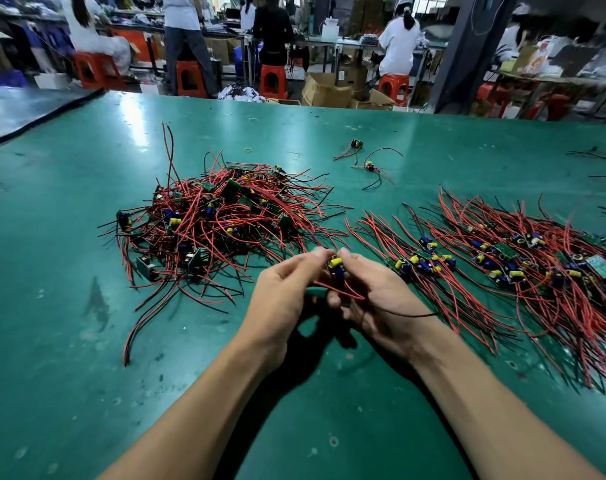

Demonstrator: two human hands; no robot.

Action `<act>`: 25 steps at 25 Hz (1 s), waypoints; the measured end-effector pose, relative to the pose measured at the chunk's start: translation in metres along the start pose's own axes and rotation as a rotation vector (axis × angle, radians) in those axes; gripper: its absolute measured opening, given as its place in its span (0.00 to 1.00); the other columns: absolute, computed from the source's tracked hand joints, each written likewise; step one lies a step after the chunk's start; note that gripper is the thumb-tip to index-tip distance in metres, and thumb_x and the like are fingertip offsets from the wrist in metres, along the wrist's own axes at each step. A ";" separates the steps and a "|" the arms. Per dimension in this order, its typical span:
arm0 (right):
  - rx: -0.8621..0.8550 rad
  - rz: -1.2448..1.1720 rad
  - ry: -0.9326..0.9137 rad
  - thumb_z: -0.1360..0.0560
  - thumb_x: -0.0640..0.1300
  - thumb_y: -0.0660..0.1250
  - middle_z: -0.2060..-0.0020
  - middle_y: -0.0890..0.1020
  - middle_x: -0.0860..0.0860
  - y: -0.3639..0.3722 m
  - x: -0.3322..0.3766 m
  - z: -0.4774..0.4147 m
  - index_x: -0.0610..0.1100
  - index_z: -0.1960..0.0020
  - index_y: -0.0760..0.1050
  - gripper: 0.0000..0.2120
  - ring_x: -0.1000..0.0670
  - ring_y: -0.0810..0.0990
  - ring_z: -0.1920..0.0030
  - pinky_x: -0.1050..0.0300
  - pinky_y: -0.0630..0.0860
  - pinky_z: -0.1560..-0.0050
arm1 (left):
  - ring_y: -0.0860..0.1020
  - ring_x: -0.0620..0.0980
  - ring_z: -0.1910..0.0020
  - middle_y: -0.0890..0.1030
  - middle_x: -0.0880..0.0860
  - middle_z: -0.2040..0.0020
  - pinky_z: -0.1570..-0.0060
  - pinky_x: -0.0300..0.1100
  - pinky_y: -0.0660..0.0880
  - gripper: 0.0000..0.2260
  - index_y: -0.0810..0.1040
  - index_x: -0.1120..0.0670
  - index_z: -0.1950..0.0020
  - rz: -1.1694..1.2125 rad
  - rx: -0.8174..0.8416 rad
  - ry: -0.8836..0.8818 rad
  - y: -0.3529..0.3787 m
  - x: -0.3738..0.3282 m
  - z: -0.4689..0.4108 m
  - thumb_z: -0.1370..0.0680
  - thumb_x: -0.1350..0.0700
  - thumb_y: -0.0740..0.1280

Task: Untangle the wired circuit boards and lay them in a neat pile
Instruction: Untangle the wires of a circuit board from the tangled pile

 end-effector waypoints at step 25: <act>-0.137 0.100 -0.137 0.35 0.47 0.77 0.71 0.72 0.52 -0.024 0.005 -0.006 0.48 0.60 0.81 0.07 0.56 0.66 0.74 0.65 0.63 0.77 | 0.80 0.52 0.62 0.84 0.63 0.60 0.61 0.40 0.77 0.06 0.84 0.62 0.57 -0.300 -0.048 0.144 -0.004 0.007 0.000 0.23 0.63 0.68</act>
Point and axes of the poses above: each hand's wrist, its own z-axis away from the middle knuckle, its own y-axis out of the palm, x = y × z, the point moved 3 cm from there along -z, towards the middle knuckle
